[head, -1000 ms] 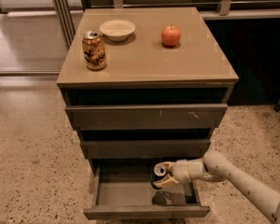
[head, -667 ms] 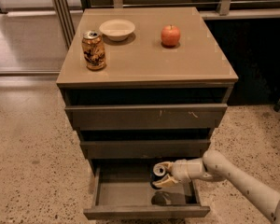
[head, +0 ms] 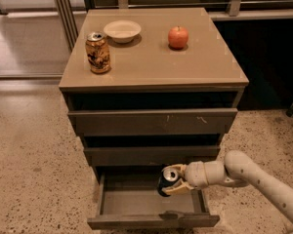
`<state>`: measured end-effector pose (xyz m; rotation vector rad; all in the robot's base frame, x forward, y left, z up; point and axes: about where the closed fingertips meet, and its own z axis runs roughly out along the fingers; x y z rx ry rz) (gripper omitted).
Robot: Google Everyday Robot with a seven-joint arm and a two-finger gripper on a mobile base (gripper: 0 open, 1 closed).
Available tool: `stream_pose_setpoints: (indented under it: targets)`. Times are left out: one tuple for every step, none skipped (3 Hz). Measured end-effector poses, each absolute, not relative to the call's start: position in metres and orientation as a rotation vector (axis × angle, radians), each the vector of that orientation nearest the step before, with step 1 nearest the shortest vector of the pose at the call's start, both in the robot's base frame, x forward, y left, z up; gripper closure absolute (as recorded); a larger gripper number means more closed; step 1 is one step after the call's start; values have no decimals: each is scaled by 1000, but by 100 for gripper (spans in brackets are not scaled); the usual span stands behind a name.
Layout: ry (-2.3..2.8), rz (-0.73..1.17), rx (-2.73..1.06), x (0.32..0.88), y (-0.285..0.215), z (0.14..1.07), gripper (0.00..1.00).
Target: Pick pepsi can from bottom drawer and place on counter
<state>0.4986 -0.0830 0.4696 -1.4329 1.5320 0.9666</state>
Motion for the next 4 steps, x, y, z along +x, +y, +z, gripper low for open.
stream_pose_setpoints:
  targets:
    - [1551,971,-1444,471,-79,557,100]
    - [1617,958,-1462,448,-66,636,100]
    - [1637,881,-1499,451,-68,665,100]
    - [1636,881,-1501,451,-67,665,100]
